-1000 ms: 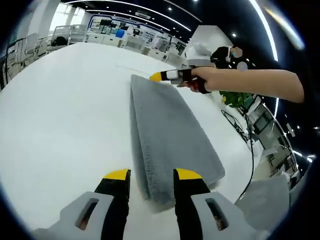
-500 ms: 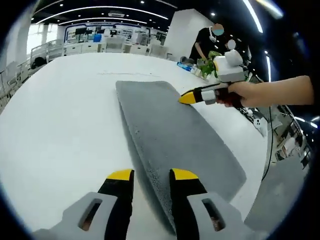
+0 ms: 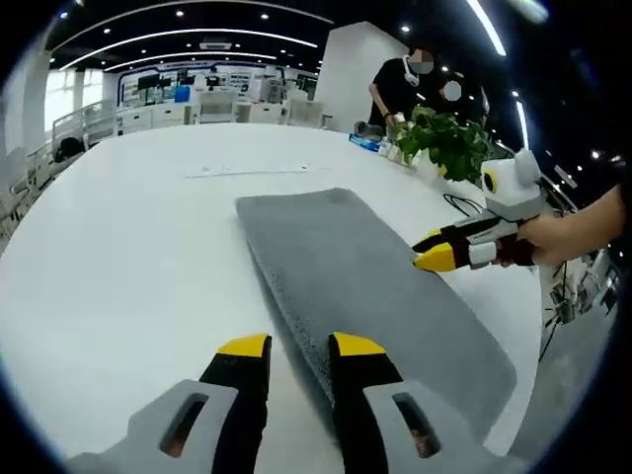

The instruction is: Fold the towel on the table until its edges align and the towel forms a compact rectangular stack.

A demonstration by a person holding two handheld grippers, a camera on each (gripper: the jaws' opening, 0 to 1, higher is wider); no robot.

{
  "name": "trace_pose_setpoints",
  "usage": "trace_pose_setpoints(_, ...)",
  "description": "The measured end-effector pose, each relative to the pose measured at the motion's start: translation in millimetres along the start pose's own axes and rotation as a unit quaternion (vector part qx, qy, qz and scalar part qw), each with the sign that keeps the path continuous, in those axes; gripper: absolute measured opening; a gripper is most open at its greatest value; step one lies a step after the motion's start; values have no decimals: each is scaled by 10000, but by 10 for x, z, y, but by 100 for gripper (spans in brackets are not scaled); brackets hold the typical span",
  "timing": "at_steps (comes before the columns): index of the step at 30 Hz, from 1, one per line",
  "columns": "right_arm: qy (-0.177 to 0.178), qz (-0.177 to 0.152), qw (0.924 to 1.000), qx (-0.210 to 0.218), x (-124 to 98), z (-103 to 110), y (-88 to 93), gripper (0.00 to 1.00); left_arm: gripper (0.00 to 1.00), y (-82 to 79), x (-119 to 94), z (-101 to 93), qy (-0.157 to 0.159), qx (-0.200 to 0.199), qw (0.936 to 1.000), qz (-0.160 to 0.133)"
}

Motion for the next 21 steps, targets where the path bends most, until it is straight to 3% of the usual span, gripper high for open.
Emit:
trace_pose_setpoints(4, -213, 64, 9996, 192, 15, 40, 94, 16, 24, 16, 98, 76, 120, -59, 9998, 121)
trace_pose_setpoints(11, -252, -17, 9996, 88, 76, 55, 82, 11, 21, -6, 165, 53, 201, -95, 9996, 153)
trace_pose_setpoints(14, -264, -28, 9996, 58, 74, 47, 88, 11, 20, 10, 173, 50, 128, 103, 9997, 186)
trace_pose_setpoints(15, -268, -39, 9996, 58, 77, 44, 89, 10, 19, 1, 176, 48, 56, 369, 9991, 212)
trace_pose_setpoints(18, -258, -68, 9996, -12, 89, 40, 89, 10, 12, -6, 201, -31, 146, 462, 9986, 230)
trace_pose_setpoints(21, -213, -26, 9996, -198, 90, 59, 79, 9, 9, -1, 202, -53, -7, 639, 9977, 209)
Point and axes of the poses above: the point that each gripper's makers call its tool centre point, and the gripper's own axes: x roughly forward along the fingers, z roughly to its left, y roughly out of its underside, the point moved 6 cm from there along -x, roughly backward along the fingers, and after that the axes turned 13 degrees about z, right-handed, at the moved point
